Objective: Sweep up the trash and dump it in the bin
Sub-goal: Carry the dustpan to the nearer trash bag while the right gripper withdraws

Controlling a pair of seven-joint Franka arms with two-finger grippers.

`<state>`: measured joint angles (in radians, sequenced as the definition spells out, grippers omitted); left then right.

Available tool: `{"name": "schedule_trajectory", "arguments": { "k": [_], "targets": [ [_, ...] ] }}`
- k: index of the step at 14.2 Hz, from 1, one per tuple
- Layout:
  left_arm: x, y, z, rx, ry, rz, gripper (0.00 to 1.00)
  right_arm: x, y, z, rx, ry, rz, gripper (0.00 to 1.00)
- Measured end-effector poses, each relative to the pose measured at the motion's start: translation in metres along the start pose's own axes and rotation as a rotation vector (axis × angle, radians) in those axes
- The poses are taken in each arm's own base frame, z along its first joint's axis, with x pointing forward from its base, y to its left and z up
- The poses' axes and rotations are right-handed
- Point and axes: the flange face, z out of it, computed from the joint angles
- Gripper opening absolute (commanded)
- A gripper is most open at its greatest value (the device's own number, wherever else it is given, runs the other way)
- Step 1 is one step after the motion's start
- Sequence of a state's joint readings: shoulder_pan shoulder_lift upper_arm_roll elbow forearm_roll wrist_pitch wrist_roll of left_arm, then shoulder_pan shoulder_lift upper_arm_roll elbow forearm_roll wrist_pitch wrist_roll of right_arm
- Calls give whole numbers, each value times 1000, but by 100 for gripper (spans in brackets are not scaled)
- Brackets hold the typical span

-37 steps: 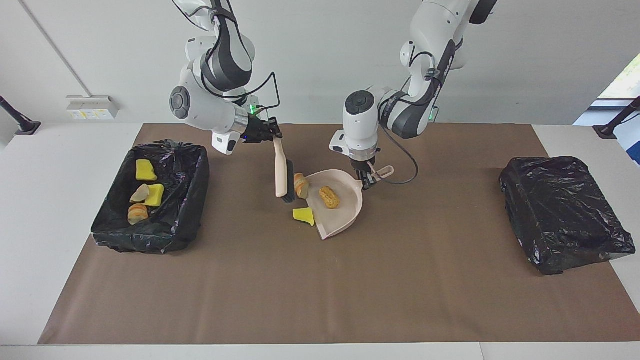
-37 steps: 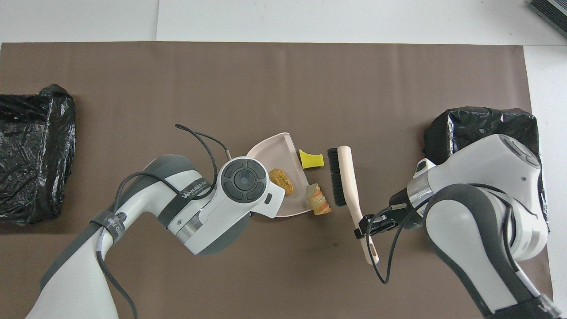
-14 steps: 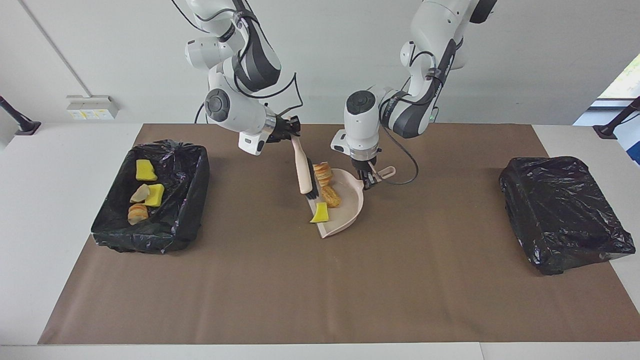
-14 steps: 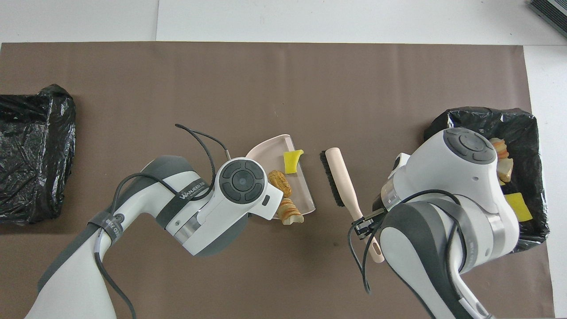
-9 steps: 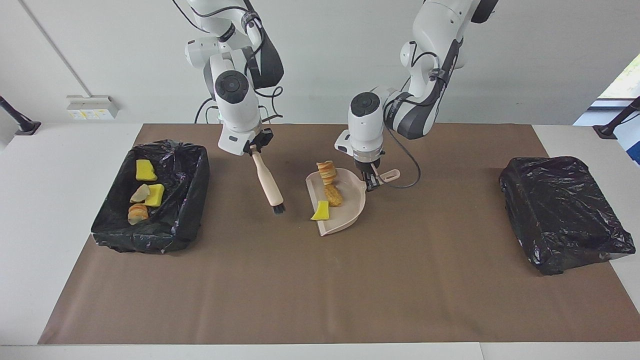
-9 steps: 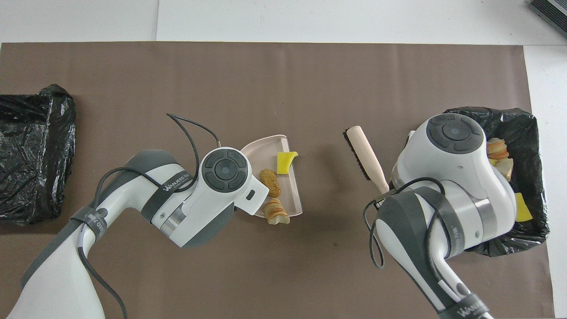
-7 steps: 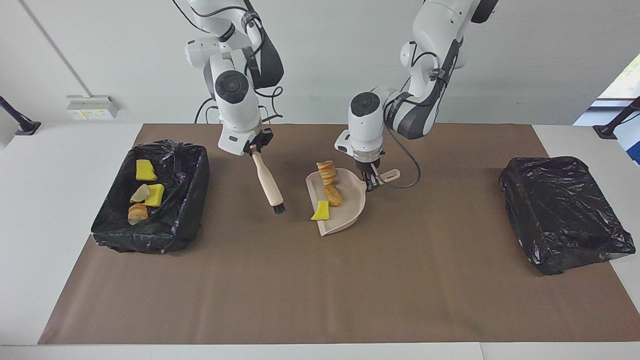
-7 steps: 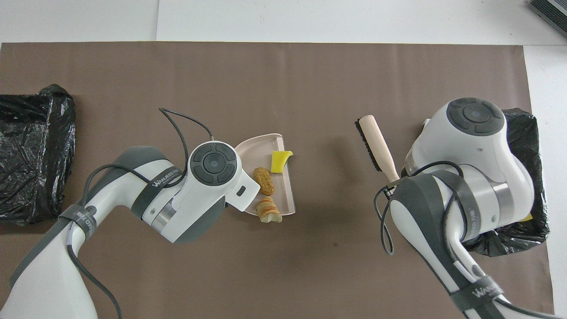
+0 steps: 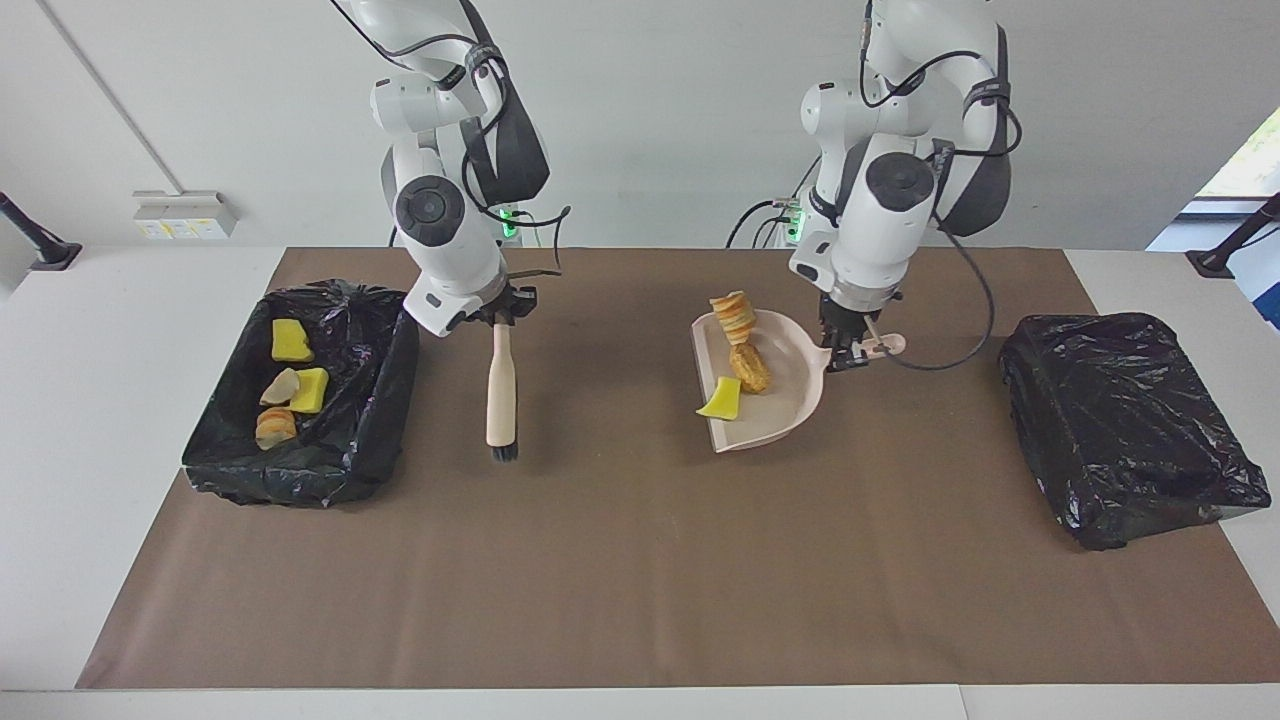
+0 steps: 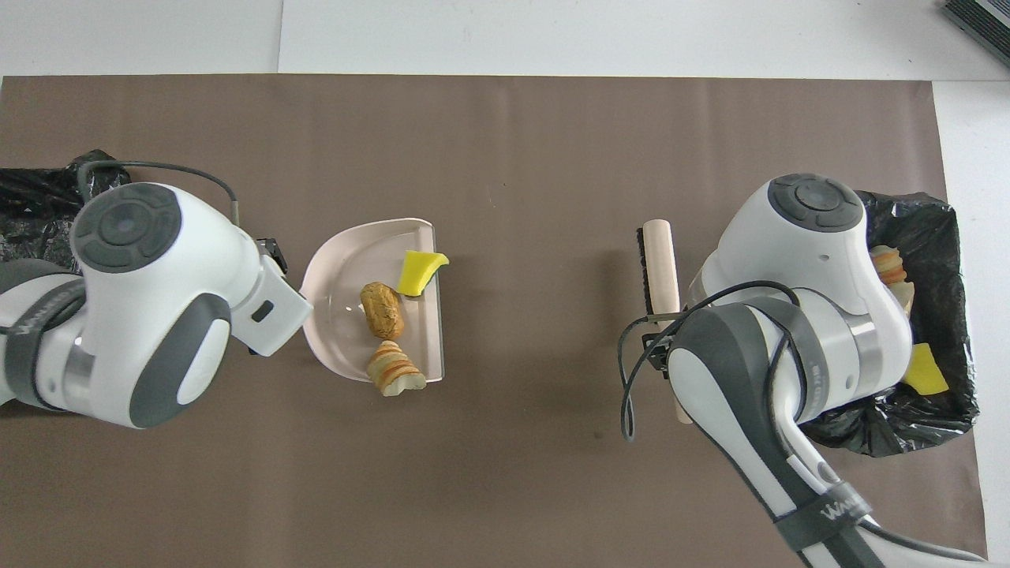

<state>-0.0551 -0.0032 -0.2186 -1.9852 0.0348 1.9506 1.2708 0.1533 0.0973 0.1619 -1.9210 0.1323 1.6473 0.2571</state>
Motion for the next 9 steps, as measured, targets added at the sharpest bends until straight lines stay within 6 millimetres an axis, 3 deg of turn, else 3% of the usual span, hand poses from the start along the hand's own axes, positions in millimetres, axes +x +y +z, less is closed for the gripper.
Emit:
{"name": "schedule_trajectory", "arguments": {
  "k": [3,5,7,9],
  "targets": [
    [-113,-9,-27,35,26,22,0,-38,-74,22,42,-52,-1,0],
    [-182,-7,-27,22,36,-24,0,-67,-125,43,45,-43,-30,0],
    [-245,1,-24,17,65,-78,0,-89,-159,57,61,-46,-24,0],
    [-309,11,-33,55,118,-105,0,-106,-179,68,53,-47,-20,0]
  ]
}}
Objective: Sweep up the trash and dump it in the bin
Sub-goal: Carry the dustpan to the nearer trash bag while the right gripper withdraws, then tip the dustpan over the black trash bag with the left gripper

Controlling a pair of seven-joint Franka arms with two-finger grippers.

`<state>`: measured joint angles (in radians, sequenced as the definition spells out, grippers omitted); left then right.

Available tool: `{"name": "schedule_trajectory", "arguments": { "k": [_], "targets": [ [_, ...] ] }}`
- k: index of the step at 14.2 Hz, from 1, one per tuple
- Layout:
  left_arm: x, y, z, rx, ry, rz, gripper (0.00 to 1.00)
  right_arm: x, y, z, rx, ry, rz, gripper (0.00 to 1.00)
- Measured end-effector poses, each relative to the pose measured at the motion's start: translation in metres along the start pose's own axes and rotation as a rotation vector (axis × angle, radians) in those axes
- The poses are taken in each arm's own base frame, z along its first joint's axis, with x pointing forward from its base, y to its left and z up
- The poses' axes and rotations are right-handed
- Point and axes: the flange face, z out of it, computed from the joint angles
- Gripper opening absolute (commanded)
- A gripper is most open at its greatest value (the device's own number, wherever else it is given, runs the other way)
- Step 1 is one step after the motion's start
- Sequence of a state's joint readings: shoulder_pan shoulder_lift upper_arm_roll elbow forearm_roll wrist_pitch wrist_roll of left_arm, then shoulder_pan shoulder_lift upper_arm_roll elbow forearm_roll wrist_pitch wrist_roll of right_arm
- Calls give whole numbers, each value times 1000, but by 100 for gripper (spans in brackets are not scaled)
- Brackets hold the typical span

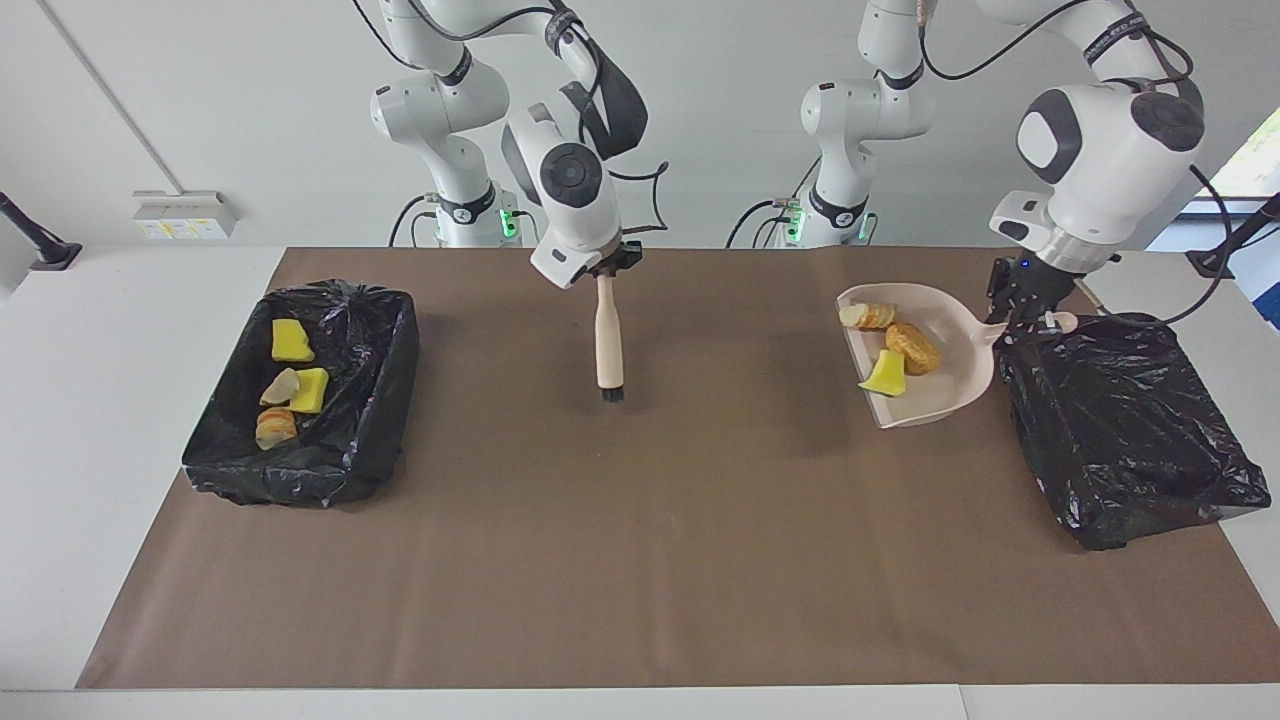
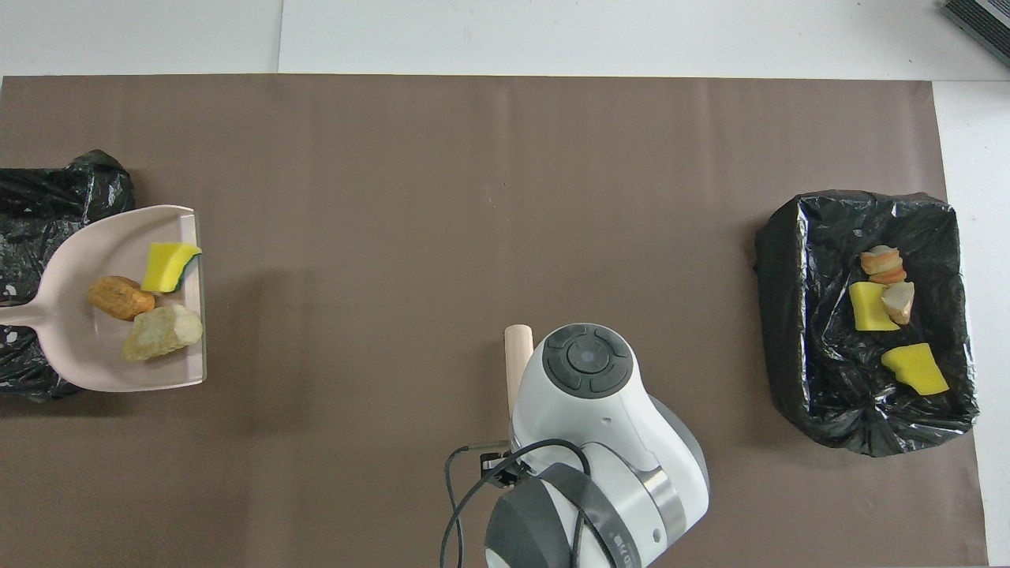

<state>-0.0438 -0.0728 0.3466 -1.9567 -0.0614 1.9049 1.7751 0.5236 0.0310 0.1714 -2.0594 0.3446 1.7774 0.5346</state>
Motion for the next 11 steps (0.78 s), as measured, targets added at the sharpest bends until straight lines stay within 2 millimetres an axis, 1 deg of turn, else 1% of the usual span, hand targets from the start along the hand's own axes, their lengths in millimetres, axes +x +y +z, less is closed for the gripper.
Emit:
{"name": "schedule_trajectory", "arguments": {
  "k": [1,3,4,6,9,11],
  "targets": [
    [-26,2,-12,20,14,-12,0,-6,-10,6,2,16,9,0],
    [-69,0,-38,50,-2,-2,0,-17,-27,23,6,53,17,0],
    [-90,-3,-47,56,-21,14,0,-20,-32,34,5,63,19,0],
    [-128,-18,-60,64,-83,82,0,-21,-29,55,2,71,26,0],
    [-167,-49,-71,91,-189,118,0,-21,-22,70,-14,54,36,0],
    [-189,-63,-75,144,-270,132,0,-28,-27,80,-23,54,21,0]
  ]
}}
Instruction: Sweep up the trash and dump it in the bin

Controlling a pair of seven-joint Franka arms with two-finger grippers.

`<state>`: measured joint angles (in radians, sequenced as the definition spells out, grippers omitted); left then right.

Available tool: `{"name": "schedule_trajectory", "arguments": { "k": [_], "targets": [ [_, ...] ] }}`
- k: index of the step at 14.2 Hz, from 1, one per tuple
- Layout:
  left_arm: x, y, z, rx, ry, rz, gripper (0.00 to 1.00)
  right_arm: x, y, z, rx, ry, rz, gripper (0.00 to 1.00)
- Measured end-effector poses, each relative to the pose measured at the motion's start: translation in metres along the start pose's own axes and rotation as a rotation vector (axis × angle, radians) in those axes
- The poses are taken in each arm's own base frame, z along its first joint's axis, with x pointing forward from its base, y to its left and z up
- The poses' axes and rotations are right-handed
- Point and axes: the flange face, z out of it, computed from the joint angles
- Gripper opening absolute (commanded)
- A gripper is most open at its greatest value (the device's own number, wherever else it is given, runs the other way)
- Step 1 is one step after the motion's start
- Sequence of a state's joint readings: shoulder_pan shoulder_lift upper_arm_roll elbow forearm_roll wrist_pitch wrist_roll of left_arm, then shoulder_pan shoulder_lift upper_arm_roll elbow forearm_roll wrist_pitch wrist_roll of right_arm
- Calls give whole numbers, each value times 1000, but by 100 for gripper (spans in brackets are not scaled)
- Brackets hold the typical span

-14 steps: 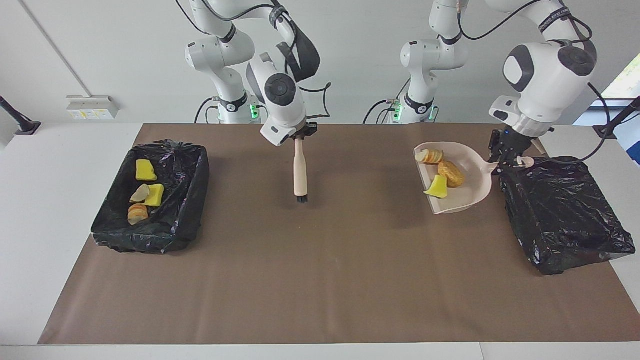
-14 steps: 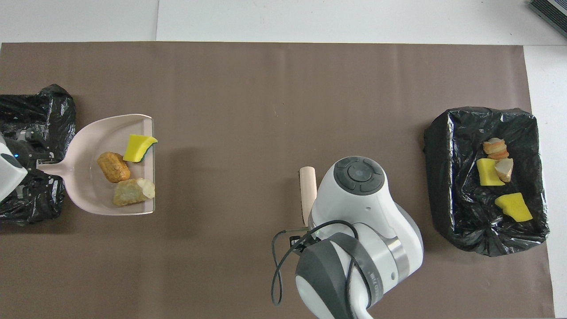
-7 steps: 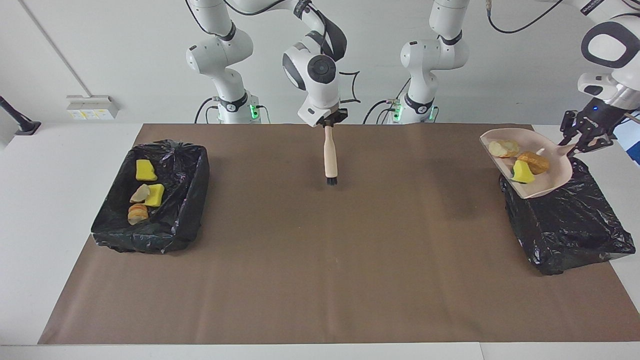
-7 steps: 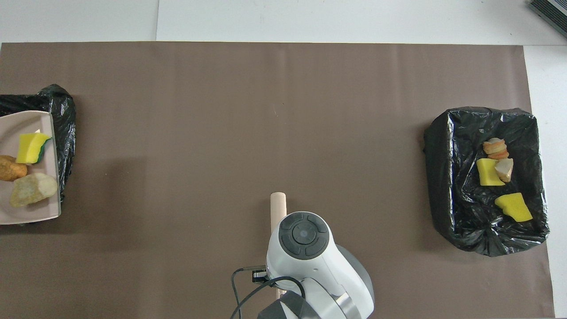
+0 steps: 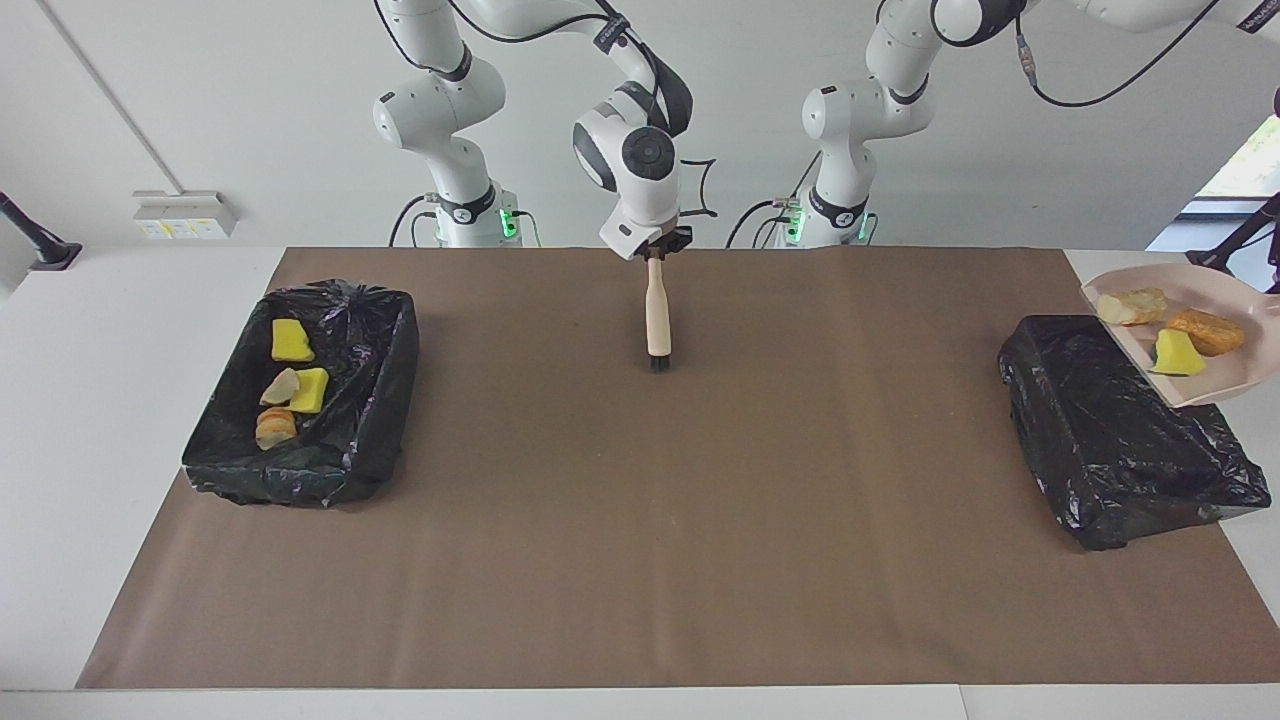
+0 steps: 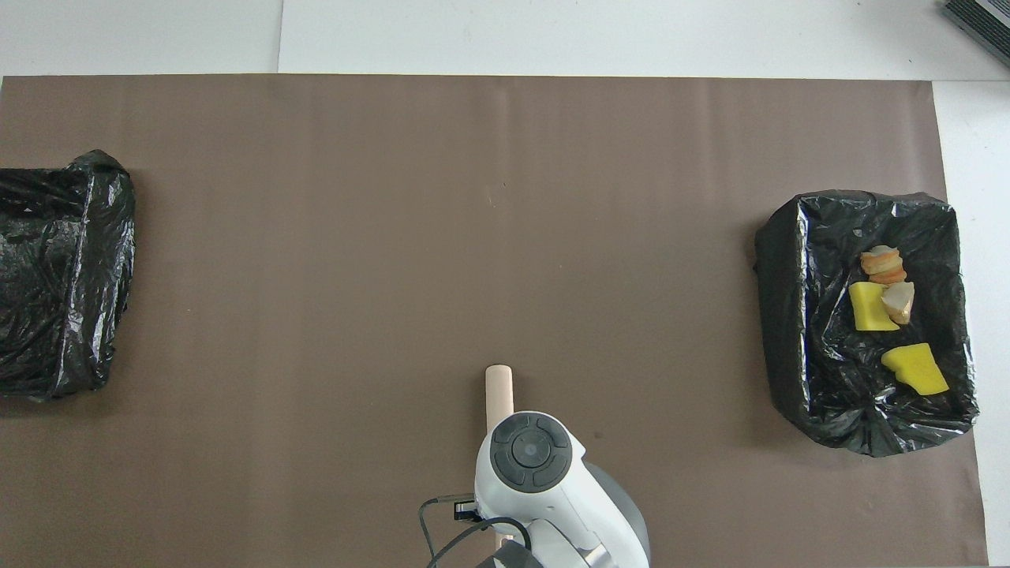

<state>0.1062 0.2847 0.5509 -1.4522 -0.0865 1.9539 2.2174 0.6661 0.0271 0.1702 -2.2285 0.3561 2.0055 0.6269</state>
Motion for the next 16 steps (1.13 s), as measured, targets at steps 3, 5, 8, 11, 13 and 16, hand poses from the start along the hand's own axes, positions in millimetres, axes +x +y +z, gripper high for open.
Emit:
{"name": "schedule_trajectory", "arguments": {
  "k": [3,5,8,11,13,16],
  "targets": [
    [-7,-13,15,56,-110,27,0,-4,-2,6,-4,1,-8,12],
    [-2,-18,34,50,-171,70,0,-3,0,8,-6,-1,-4,21],
    [19,-23,60,0,-289,87,0,-2,2,11,-5,2,1,46],
    [53,-36,62,-53,-463,71,0,-1,3,11,-4,2,4,100],
    [74,-41,58,-72,-548,57,0,1,2,11,1,9,4,100],
    [87,-41,43,-114,-650,48,0,12,2,3,24,26,18,100]
  ]
}}
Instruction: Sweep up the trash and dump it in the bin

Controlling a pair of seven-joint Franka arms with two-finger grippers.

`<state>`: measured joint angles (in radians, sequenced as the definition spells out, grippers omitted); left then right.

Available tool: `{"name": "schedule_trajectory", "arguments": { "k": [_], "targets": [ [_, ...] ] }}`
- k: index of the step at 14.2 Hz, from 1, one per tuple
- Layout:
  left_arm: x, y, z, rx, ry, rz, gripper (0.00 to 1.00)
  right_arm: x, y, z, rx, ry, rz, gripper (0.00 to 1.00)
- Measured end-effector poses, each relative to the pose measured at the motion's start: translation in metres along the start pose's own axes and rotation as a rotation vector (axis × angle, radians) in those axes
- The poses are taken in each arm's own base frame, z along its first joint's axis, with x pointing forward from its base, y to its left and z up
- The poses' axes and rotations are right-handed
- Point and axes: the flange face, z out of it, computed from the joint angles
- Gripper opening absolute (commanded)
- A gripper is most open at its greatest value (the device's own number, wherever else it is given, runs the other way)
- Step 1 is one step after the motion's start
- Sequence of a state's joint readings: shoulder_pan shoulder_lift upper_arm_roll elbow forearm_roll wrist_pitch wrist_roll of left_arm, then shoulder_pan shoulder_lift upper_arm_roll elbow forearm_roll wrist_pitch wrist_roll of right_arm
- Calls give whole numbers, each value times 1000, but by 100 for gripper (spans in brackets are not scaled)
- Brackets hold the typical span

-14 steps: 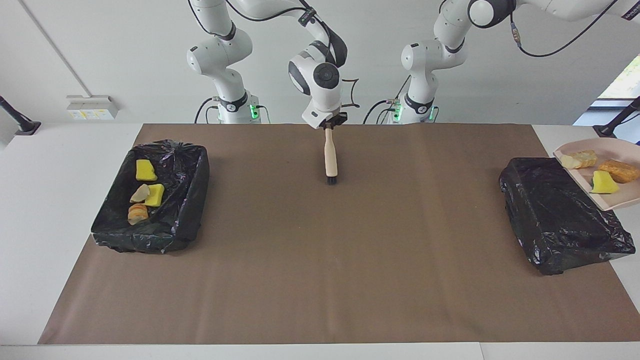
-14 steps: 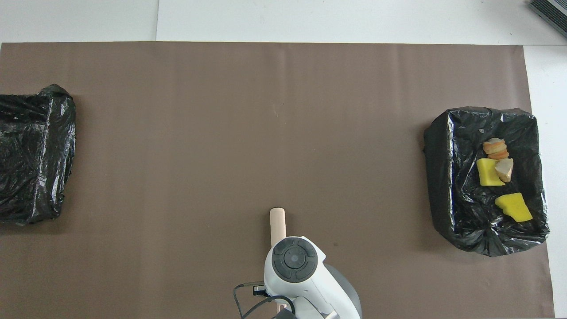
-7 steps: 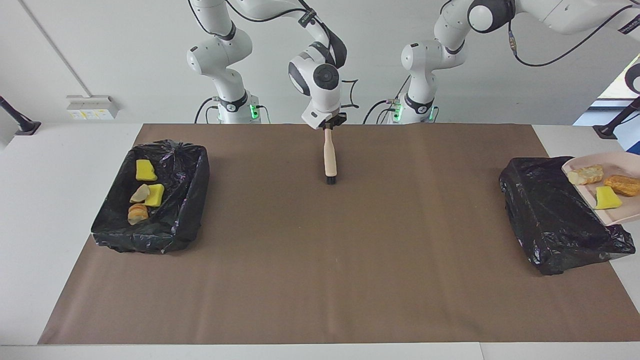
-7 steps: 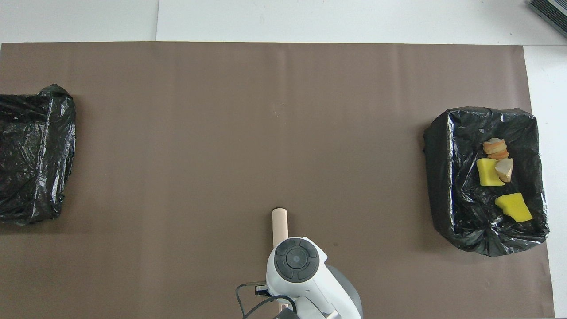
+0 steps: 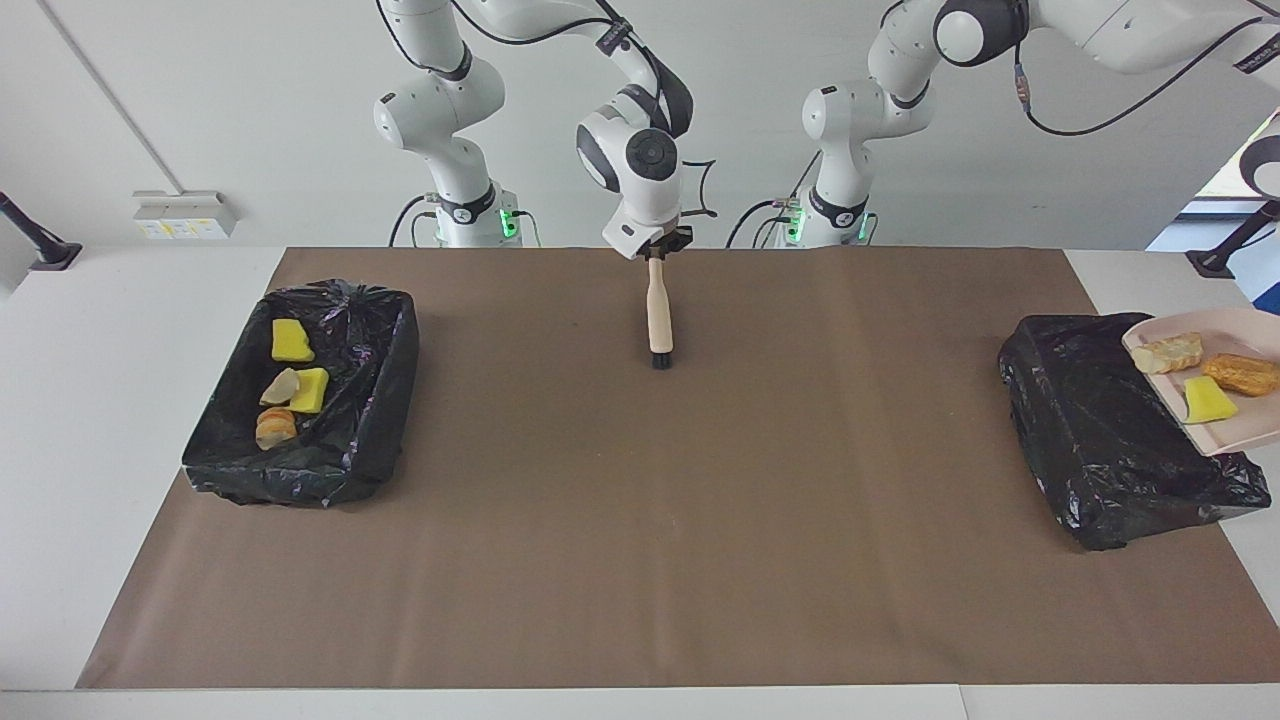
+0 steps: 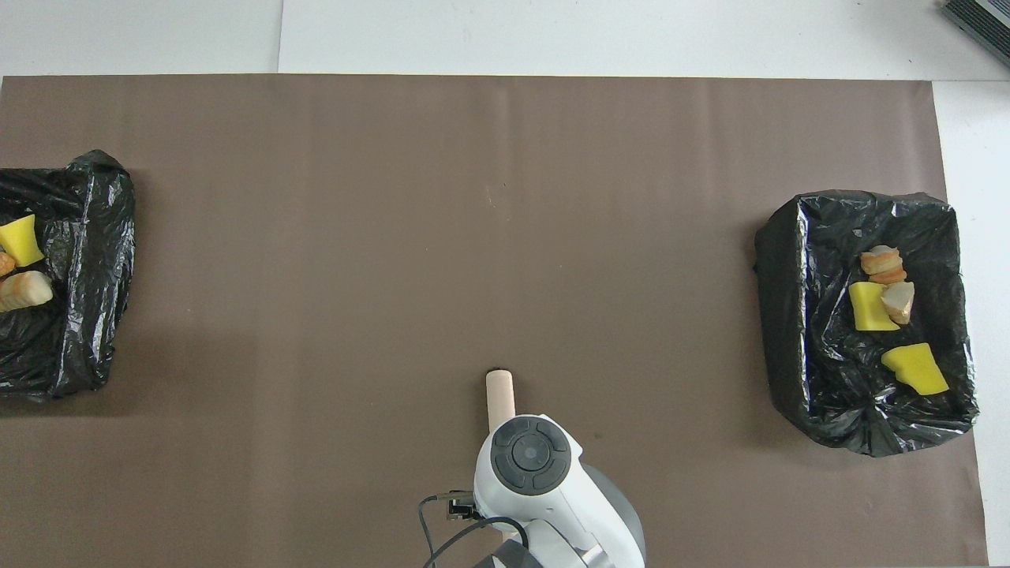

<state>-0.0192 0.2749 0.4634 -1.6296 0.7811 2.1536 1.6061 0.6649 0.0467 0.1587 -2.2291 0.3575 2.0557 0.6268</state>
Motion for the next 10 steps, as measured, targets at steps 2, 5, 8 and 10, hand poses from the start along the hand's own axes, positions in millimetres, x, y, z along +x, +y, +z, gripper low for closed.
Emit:
{"name": "schedule_trajectory", "arguments": {
  "k": [2,5,8,10],
  "targets": [
    [-19,9,-13,-11,-53,-4,0,20,8,-20,26,29,27,100],
    [-52,32,-43,-19,-57,-54,0,66,41,-73,26,151,66,100],
    [-42,46,-79,-23,-16,-50,0,111,92,-137,-24,309,100,100],
    [-10,43,-104,-54,41,-94,0,130,123,-178,-15,360,98,100]
  ]
}}
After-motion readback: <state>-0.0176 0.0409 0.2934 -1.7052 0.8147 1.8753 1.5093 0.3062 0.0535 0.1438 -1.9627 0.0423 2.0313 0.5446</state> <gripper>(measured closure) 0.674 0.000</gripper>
